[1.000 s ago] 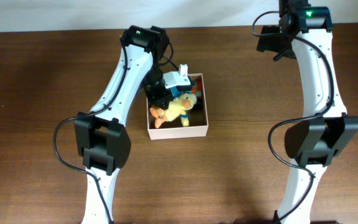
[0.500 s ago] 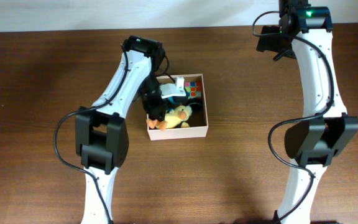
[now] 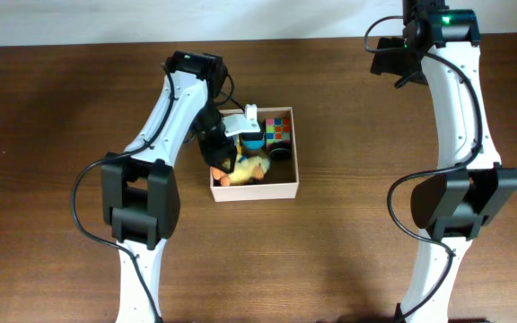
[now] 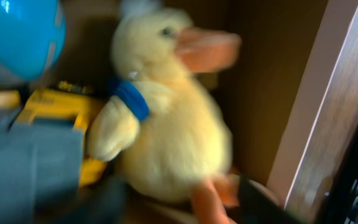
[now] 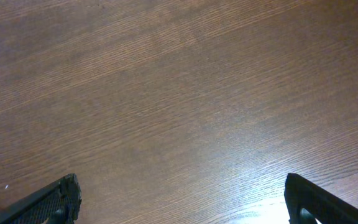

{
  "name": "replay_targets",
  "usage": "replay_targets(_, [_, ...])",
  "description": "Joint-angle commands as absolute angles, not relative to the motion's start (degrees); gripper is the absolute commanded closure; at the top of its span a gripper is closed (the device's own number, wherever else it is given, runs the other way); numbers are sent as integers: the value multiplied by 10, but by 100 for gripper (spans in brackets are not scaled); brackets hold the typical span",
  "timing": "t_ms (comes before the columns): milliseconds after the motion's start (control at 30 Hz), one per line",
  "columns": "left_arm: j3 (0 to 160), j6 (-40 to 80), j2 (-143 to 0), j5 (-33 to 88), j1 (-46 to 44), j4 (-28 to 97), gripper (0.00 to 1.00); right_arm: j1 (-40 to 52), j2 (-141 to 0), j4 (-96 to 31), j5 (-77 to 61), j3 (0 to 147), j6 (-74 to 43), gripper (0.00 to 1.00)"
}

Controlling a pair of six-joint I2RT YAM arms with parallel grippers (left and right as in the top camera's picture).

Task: Pack container
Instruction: 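Release the duck in the box and raise the left gripper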

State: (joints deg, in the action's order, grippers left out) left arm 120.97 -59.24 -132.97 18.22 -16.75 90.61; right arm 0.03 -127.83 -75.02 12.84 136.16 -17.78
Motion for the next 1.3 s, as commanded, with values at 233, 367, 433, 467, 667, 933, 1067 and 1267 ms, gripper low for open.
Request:
replay_targets(233, [1208,-601,-1318,182,-164,898,1,-1,-1280,-750,138,1359,-181,1])
replay_targets(367, [1211,-601,-1317,182,-164,885,1,-1,-1280,-750,138,1359,-181,1])
replay_targets(433, [1220,-601,-1317,182,-164,885,1,-1,-1280,-750,138,1359,-181,2])
replay_targets(467, [1228,-597,-1317,182,-165,885,1,-1,-1280,-750,138,1359,-181,1])
replay_targets(667, [1290,-581,-1317,188,-174,885,1,-1,-1280,-750,138,1359,-181,1])
replay_targets(933, [1347,-581,-1317,188,-196,864,1,-1,-1280,-750,138,1359,-181,1])
replay_targets(1067, [1374,-504,-1317,178,-197,803,1,-1,-1280,-750,138,1359,-181,1])
replay_targets(1267, [1410,-360,-1317,103,-192,687,1,0,-1280,-750,138,1359,-181,2])
